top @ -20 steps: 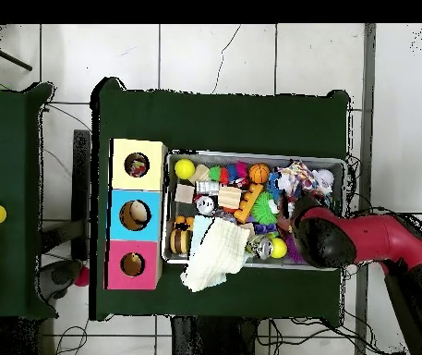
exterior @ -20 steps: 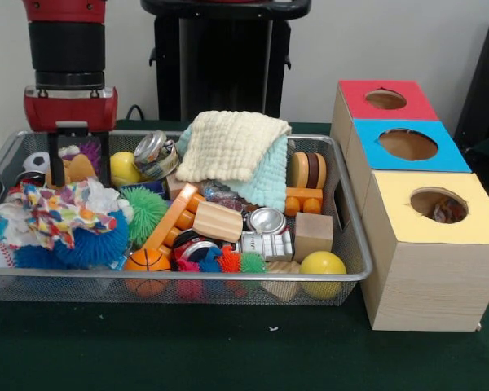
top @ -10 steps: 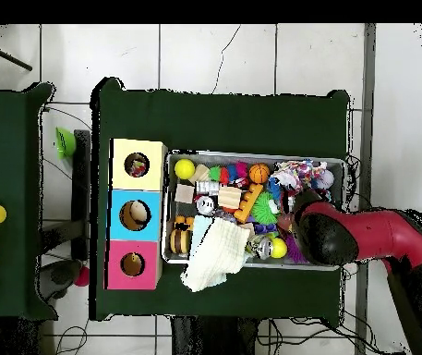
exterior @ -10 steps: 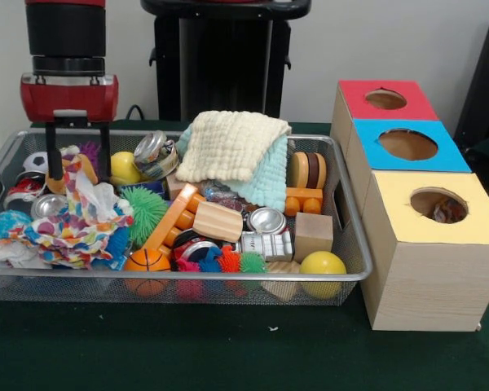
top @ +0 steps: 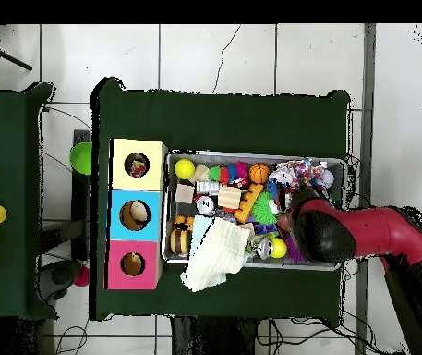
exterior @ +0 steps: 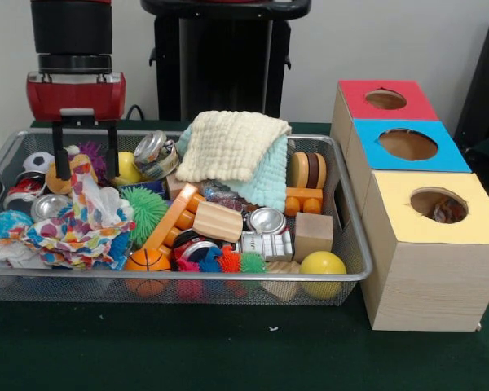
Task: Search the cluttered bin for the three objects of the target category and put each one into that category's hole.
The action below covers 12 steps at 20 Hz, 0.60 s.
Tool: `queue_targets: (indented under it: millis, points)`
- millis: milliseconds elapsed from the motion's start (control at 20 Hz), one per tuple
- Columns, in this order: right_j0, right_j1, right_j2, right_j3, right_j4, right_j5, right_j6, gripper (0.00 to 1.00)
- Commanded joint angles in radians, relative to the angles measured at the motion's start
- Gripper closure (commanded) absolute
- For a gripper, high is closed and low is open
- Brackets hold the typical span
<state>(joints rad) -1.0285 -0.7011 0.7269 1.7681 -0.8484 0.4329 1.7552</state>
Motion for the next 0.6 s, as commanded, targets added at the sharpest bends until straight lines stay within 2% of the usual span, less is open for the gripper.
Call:
queue_targets:
  millis: [50, 400, 600]
  points:
    - [-0.007, 0.019, 0.073, 0.012, 0.025, 0.061, -0.178, 0.00]
    - [-0.011, 0.033, 0.101, -0.008, -0.019, 0.004, -0.194, 0.00]
    - [0.002, 0.049, 0.083, -0.021, -0.037, 0.014, -0.183, 0.00]
